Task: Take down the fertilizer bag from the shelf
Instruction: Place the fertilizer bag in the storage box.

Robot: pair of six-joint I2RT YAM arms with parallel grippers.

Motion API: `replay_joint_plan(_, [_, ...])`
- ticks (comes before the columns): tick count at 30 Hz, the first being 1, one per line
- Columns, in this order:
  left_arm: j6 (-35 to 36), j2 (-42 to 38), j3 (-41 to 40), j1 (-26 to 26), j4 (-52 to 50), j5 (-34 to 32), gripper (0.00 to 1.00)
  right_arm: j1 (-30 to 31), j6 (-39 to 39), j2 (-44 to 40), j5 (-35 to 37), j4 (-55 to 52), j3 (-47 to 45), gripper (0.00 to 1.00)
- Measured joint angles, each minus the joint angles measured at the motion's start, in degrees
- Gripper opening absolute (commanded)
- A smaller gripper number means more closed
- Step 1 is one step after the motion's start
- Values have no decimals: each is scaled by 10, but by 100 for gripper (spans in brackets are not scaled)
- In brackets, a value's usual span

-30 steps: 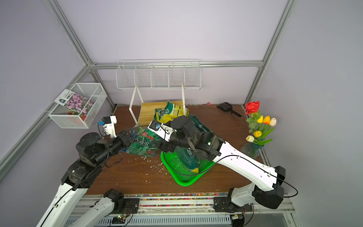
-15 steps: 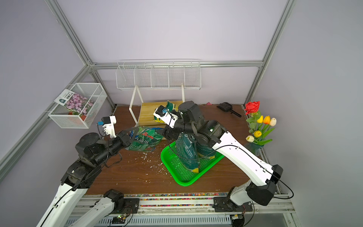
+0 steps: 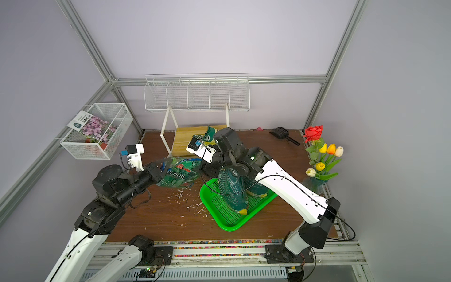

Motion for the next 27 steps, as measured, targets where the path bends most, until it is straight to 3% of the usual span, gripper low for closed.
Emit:
replay_joint_plan(6, [0,0,0,0,-1,-5,0,0,5,-1,-4,-5,-10,42])
replay_joint_plan(10, [0,1,0,0,-3,-5,0,0,15,-5,-10,-2,-25,17])
replay_joint_plan(14, [0,2,0,0,-2,-2,0,0,23,-19,-17,3,-40,3])
replay_joint_plan(27, [-24,24,0,-3,59,55,0,16,57,-90,-10,17,-59,0])
